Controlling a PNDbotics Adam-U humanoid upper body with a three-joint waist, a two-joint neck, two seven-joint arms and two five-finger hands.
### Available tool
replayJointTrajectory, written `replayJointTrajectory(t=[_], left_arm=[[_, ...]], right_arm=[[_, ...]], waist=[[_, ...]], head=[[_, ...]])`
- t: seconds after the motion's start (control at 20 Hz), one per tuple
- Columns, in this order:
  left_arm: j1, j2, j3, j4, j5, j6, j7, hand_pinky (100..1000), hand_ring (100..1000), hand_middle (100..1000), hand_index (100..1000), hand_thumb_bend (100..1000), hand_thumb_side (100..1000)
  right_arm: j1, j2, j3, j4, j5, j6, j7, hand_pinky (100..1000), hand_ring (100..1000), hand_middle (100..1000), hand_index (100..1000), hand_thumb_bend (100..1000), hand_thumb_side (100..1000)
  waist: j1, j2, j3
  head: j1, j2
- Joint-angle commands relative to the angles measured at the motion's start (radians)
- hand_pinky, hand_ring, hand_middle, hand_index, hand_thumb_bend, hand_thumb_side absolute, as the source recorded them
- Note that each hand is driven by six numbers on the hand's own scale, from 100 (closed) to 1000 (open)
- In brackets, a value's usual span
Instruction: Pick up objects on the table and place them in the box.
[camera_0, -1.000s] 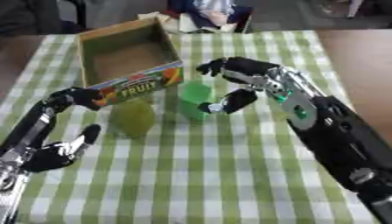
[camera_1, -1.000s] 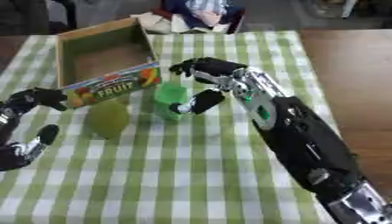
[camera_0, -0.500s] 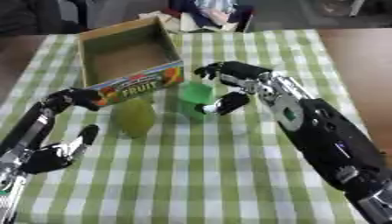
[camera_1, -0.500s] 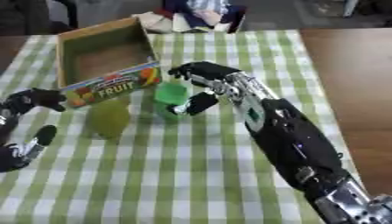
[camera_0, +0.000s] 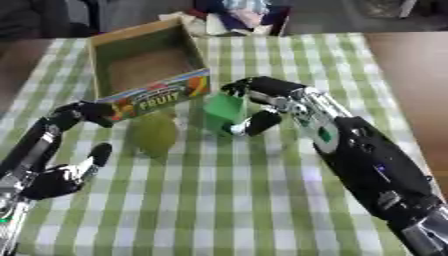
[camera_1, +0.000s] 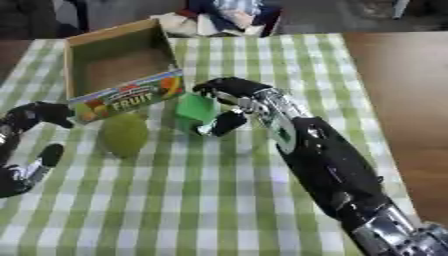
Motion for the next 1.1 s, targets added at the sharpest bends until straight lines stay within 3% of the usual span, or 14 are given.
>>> replayJointTrajectory(t=[0.05,0.4,0.5,0.65,0.7,0.9,1.1], left_arm=[[-0.01,0.007,0.003,-0.009,0.006,0.0,-0.003,816,679,726,874,271,661],[-0.009,0.006,0.003,-0.009,0.006,0.0,-0.003,816,679,726,875,261,666],[-0.008,0.006,0.003,-0.008,0.006,0.0,-0.003,815,679,726,875,252,671],[-0.008,0.005,0.003,-0.008,0.007,0.0,-0.003,815,679,726,875,250,671],[-0.008,0.005,0.003,-0.008,0.007,0.0,-0.003,815,679,726,875,245,672],[-0.008,0.006,0.004,-0.009,0.009,0.0,-0.003,814,678,725,875,240,672],[-0.009,0.007,0.002,-0.014,0.021,-0.003,-0.003,813,674,722,873,234,668]], right_arm=[[-0.016,0.002,-0.016,0.013,0.028,0.002,-0.022,738,813,802,964,373,636],[-0.014,0.005,-0.026,0.026,0.067,0.004,-0.104,702,752,669,851,320,532],[-0.014,0.005,-0.029,0.024,0.078,0.013,-0.15,670,703,562,751,270,437],[-0.013,0.005,-0.03,0.027,0.091,0.024,-0.217,657,682,525,717,256,403],[-0.014,0.005,-0.034,0.025,0.091,0.028,-0.242,622,631,447,635,210,335],[-0.018,-0.003,-0.037,0.006,0.059,0.05,-0.351,593,597,398,588,150,280],[-0.039,-0.029,-0.024,-0.046,-0.005,0.066,-0.368,590,596,397,589,126,273]], waist=[[0.0,-0.012,0.002],[0.0,-0.012,0.002],[0.0,-0.012,0.002],[0.001,-0.012,0.002],[0.001,-0.012,0.002],[0.0,-0.011,0.003],[-0.002,-0.01,0.007]], head=[[-0.002,-0.006],[-0.002,-0.004],[-0.002,-0.004],[-0.003,-0.004],[-0.003,-0.004],[-0.003,-0.003],[-0.004,-0.003]])
